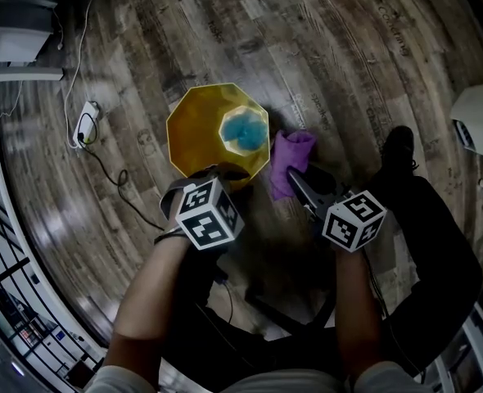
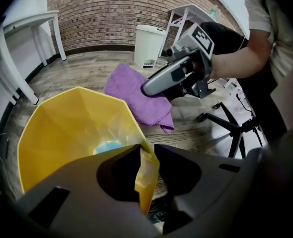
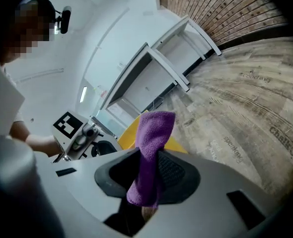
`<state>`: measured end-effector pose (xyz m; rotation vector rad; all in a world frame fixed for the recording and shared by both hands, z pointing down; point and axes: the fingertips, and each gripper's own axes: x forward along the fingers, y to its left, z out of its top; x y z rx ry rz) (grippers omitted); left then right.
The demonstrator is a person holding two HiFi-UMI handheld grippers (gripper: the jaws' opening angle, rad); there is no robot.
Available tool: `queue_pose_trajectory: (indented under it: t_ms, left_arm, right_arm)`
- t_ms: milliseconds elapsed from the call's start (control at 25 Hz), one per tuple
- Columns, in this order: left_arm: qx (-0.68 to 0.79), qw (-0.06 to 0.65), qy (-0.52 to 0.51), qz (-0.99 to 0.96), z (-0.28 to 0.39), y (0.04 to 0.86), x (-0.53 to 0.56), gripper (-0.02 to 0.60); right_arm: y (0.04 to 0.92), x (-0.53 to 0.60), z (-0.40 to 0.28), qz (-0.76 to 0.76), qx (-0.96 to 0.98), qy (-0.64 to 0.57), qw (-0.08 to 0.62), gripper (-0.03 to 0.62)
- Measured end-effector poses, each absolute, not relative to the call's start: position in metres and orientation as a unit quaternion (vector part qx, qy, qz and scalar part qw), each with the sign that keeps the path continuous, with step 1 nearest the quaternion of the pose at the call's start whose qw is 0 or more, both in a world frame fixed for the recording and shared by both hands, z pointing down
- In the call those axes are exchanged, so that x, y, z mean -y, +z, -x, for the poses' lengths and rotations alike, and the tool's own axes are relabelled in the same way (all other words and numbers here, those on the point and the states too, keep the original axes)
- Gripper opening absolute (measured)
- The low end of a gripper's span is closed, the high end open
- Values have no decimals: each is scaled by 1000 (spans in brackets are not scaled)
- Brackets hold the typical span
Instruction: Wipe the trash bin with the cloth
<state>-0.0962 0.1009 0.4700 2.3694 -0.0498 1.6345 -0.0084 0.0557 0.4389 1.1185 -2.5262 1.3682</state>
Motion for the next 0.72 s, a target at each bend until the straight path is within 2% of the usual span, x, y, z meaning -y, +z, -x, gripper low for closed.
queue_pose_trajectory:
  t_ms: [720]
  left_arm:
    - [6, 119, 546, -830, 88, 465, -98, 92]
  right_arm:
    - [505, -38, 31, -304, 843, 416, 151, 106]
